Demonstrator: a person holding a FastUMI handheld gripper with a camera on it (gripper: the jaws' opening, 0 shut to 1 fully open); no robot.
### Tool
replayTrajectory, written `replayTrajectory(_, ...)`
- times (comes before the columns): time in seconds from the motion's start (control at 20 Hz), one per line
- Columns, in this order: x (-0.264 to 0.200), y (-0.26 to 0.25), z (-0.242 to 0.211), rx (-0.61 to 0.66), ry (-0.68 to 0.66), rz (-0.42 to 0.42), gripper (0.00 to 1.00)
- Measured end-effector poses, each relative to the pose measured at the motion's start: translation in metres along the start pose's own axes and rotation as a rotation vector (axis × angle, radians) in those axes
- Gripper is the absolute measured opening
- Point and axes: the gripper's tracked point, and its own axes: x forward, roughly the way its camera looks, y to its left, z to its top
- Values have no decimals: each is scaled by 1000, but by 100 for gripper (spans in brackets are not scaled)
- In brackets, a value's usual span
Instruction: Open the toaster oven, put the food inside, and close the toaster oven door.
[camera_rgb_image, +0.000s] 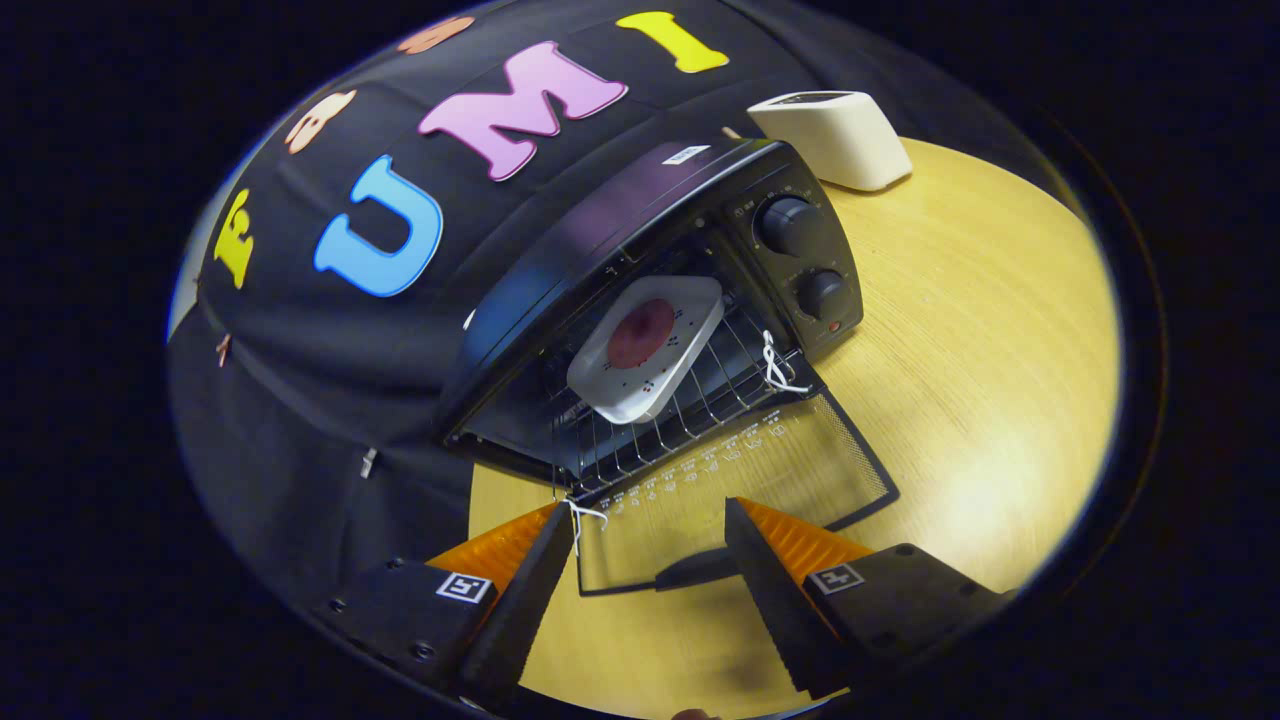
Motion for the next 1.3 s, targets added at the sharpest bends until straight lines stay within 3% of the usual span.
replayTrajectory(0.35, -25, -47, -36, -472, 77, -84, 99)
replayTrajectory(0.5, -27, -66, -50, -599, 97, -148, 100)
replayTrajectory(0.8, -17, -82, -91, -574, 228, -211, 99)
replayTrajectory(1.05, 11, -91, -87, -526, 213, -289, 99)
replayTrajectory(1.3, 32, -80, -83, -558, 180, -290, 100)
